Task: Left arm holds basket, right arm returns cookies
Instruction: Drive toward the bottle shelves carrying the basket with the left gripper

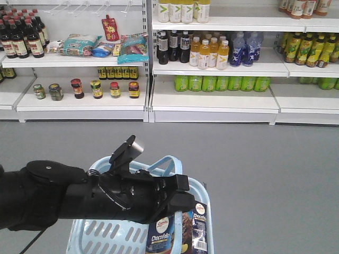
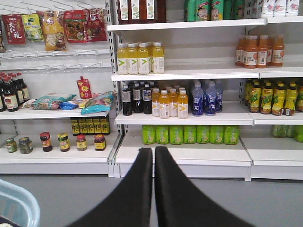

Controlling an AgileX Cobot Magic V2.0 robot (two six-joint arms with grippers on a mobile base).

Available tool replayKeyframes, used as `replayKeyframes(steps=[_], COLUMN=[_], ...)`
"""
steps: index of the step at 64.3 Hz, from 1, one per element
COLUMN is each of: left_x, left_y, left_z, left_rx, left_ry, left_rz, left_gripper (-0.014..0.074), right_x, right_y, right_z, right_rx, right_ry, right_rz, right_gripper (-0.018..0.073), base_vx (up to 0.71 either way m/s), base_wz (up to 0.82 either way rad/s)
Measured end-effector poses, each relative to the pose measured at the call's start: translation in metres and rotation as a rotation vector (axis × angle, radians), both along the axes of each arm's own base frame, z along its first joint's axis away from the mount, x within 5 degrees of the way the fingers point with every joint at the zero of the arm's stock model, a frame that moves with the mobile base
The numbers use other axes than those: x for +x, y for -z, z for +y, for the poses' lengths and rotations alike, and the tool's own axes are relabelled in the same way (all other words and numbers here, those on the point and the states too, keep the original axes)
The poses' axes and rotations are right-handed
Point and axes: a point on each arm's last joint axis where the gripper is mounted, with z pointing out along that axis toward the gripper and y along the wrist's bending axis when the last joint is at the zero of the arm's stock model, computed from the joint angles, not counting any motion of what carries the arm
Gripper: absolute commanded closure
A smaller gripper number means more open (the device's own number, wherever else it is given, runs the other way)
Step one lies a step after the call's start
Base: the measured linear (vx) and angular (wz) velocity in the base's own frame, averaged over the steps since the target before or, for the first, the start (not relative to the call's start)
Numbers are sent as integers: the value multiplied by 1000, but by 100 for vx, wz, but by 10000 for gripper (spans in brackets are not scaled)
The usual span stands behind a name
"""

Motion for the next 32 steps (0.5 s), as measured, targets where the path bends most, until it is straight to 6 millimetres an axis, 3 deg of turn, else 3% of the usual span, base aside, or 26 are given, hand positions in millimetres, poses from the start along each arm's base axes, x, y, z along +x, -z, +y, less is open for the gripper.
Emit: replayKeyframes(steps=[32], left_x=[0], left_y=[0], left_z=[0], left_rx=[1], left_ry=[-1], left_rz=[0], left_gripper=[604], right_x=[0], right_y=[0], right_z=[0], right_rx=[0], right_ry=[0], right_rz=[0], right_gripper=[567], base_vx=[31], base_wz=[2])
